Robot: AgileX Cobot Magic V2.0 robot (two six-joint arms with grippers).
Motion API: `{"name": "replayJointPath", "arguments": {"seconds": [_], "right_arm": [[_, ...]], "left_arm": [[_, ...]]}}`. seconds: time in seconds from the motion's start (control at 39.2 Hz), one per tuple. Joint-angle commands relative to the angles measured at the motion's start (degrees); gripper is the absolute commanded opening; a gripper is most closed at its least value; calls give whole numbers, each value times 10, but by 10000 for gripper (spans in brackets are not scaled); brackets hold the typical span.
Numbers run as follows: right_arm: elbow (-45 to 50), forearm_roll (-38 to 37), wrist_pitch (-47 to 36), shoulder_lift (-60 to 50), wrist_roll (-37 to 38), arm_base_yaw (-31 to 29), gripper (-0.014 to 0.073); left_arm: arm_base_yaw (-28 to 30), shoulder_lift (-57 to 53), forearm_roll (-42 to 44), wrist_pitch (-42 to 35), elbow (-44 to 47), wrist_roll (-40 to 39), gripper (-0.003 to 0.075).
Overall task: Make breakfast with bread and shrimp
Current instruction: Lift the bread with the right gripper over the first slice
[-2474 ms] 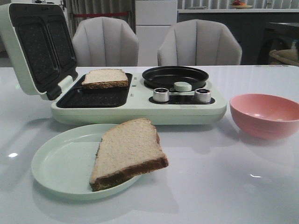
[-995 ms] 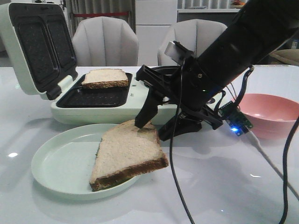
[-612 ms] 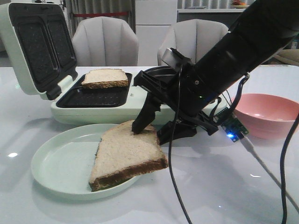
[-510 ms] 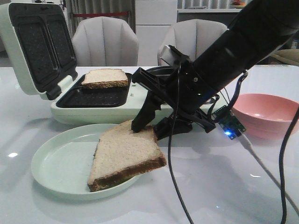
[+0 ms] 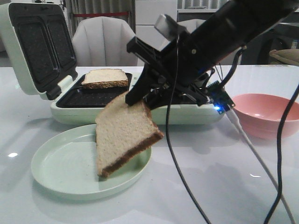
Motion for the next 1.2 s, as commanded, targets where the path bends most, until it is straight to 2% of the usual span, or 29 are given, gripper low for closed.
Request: {"name": "replayJointPath", "arguments": {"seconds": [0.0,0.18,0.36,0.46,0.74,1.17], "right_arm": [[-33,26,21,-57,-9,0,199],[-71,73,8,-64,-9,0,199],[-98,171,-82,-42,-15,3,181],[-137,171,-77,-8,-50,4,181],[-249,172,-82,85,-53,14,184],[-321,171,-86,159,-53,22,185]], "left_arm": [[-5,2,6,-41,-15,-2,404],[-5,2,6,-41,-15,-2,403],[-5,2,6,-41,-15,-2,404],[-5,2,6,-41,-15,-2,403],[-5,2,6,-41,-15,-2,403],[-5,2,6,-41,-15,-2,403]]}}
